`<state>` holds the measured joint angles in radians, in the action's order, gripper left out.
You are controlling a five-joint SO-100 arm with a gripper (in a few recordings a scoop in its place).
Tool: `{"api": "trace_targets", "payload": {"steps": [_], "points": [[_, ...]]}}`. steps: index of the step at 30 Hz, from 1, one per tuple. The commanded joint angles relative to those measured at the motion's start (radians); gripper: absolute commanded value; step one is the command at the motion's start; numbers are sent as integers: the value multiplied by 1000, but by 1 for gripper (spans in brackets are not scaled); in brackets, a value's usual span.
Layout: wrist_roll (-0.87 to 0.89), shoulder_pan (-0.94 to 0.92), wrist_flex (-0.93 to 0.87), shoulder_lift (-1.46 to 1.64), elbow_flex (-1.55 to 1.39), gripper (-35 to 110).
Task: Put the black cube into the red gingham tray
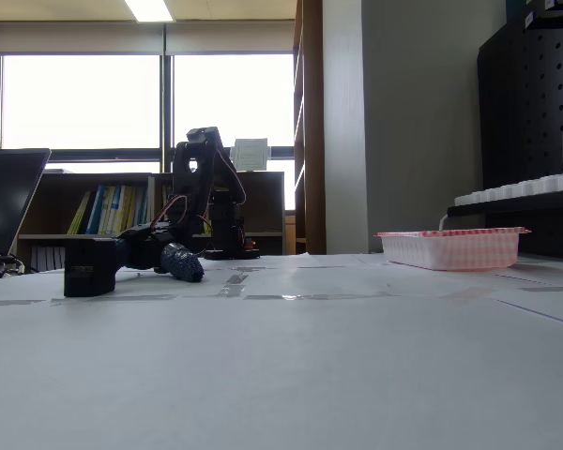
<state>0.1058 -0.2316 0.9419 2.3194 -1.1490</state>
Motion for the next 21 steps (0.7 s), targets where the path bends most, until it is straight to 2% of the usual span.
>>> {"api": "trace_targets", "payload": {"steps": [1, 21], "points": [[2, -21, 2, 35, -80, 62], [-152, 14, -69, 141, -318, 63]]}}
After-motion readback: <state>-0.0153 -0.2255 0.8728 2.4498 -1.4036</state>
